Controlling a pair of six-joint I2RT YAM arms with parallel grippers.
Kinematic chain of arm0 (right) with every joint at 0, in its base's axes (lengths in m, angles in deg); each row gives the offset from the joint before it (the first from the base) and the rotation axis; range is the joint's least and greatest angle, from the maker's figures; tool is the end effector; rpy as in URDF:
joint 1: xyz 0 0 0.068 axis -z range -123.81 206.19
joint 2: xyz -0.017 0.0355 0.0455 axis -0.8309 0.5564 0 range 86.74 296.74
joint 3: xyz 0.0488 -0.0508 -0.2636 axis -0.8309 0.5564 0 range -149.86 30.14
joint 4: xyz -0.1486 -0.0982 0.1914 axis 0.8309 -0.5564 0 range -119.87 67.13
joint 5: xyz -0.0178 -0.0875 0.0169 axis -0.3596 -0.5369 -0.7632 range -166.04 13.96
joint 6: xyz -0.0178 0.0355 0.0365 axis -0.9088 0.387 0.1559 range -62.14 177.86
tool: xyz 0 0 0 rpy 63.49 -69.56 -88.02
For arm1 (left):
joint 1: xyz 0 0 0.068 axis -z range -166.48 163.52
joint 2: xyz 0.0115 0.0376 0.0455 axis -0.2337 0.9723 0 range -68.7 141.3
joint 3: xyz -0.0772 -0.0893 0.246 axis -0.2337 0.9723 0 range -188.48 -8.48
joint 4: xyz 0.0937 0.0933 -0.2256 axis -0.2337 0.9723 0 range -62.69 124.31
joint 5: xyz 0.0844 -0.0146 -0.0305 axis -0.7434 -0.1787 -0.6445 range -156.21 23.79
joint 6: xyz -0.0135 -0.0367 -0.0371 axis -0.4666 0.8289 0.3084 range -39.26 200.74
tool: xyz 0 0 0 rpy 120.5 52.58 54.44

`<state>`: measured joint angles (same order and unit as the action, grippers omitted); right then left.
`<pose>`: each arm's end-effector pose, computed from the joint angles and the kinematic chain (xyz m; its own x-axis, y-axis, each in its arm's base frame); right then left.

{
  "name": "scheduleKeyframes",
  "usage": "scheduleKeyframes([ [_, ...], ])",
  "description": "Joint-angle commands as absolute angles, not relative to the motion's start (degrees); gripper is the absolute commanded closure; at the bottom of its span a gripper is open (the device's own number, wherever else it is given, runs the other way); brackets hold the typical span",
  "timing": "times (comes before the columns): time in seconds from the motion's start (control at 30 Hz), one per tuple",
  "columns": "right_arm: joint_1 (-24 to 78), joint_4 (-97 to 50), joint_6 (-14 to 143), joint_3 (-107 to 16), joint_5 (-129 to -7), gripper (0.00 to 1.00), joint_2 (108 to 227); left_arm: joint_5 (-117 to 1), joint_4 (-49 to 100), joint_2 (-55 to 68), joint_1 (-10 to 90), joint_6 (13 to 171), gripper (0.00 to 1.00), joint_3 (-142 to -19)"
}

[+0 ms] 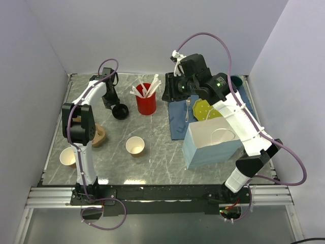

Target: Pack the takeout coffee

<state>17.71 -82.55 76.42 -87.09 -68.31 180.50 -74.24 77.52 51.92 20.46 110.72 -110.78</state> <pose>0.2525 0.2068 0.4650 -0.6617 -0.1230 -0.7396 -0.5179 0.7883 0.3322 0.4432 -0.0490 0.2191 -0.8347 -0.3967 -0.3820 -0.4018 0.9130 -0.0703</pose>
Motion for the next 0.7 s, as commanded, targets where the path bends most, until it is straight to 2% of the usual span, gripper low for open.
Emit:
scheduleKeyframes([
  [0.0,17.26,-82.55,76.23,-88.87,-69.27,0.56,178.67,-76.93,77.58,52.68,19.93,109.04,0.63,-112.28],
  [0.67,16.90,-82.28,76.93,-90.36,-69.18,0.56,180.52,-75.44,75.56,54.09,19.32,107.90,0.69,-109.03],
])
